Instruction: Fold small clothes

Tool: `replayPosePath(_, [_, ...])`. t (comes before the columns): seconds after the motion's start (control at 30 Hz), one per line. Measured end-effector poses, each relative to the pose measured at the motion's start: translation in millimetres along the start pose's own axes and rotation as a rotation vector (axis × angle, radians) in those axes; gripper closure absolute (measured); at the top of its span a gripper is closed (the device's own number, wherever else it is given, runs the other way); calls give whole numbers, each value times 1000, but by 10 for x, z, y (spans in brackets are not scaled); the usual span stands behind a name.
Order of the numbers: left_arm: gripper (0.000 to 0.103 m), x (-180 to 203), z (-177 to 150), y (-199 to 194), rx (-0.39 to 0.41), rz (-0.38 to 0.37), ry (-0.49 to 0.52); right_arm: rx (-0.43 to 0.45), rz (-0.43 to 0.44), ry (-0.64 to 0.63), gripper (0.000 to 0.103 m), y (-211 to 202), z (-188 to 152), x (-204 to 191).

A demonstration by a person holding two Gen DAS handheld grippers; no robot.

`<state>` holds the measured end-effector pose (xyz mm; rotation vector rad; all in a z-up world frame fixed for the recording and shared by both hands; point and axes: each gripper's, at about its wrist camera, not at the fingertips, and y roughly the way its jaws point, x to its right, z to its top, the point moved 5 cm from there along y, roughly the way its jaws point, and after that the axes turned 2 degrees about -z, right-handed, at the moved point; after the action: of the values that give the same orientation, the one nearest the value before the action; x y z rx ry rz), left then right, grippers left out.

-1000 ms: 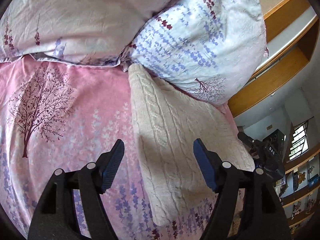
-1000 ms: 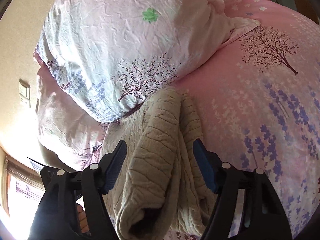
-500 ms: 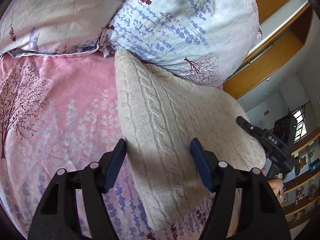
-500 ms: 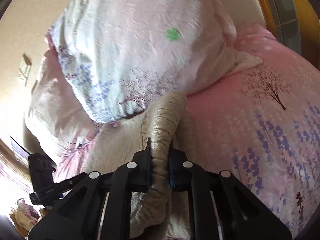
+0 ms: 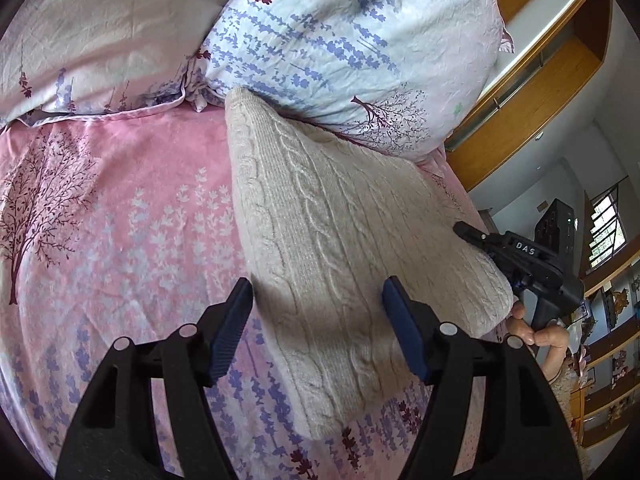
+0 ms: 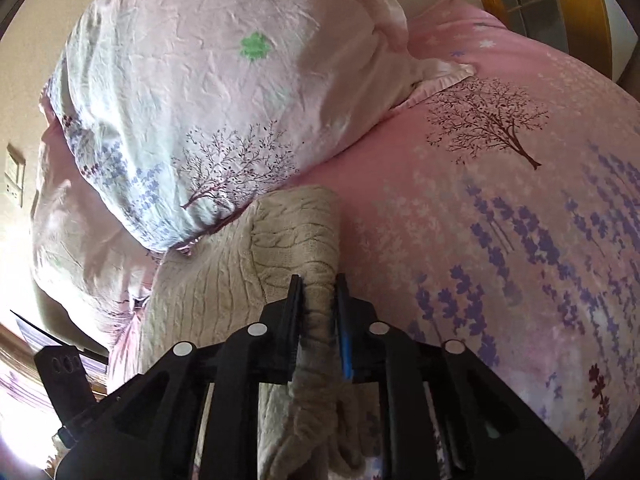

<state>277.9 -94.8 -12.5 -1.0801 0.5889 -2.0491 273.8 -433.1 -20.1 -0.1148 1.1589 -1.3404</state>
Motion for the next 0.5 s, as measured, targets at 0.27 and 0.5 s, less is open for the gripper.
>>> replayPosePath(0.27, [36, -6, -189, -114, -8, 23, 3, 3, 98, 12, 52, -616, -386, 31])
replayPosePath(0.5, [57, -9, -240, -75, -27, -11, -44, -14, 91, -85, 88, -530, -588, -192])
